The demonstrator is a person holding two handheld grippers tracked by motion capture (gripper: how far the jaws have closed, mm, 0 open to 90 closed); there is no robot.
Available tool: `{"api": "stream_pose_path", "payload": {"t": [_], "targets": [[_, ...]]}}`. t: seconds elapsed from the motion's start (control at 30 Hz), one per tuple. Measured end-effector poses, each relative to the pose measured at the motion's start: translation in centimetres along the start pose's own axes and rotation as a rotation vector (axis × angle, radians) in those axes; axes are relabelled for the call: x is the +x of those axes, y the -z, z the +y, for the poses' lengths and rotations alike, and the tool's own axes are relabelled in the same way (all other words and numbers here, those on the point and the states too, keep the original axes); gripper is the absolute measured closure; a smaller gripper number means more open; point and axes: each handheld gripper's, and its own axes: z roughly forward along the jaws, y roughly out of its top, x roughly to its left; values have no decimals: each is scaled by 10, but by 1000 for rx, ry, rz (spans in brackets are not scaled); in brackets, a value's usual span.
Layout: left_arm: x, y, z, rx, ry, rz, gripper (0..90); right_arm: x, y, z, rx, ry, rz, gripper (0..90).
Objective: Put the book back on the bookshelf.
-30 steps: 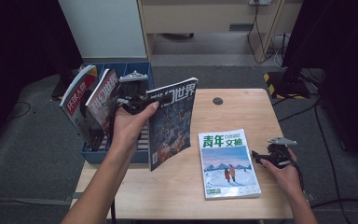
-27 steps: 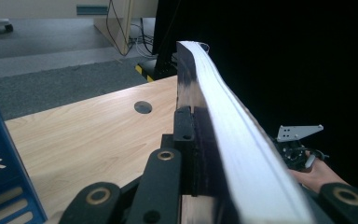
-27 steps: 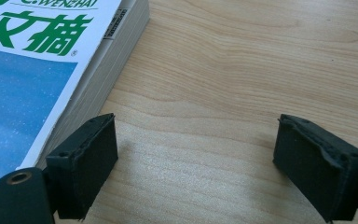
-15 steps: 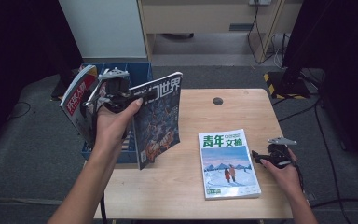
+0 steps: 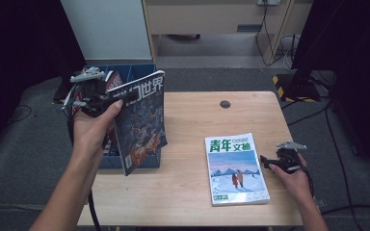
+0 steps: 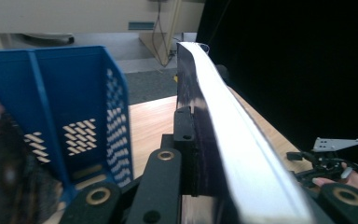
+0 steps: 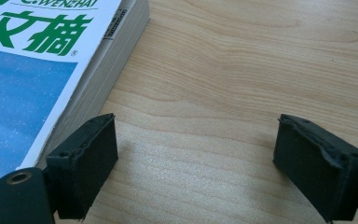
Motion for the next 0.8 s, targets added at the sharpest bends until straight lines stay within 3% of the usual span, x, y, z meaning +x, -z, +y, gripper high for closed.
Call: {"api": "stream_pose_path", "payload": {"t": [0.33, 0.8], "targets": [[20, 23, 0, -13, 12, 73, 822, 0, 0, 0, 0, 0, 0, 136], [42, 40, -3, -32, 44, 131, 822, 0, 0, 0, 0, 0, 0, 136]]}}
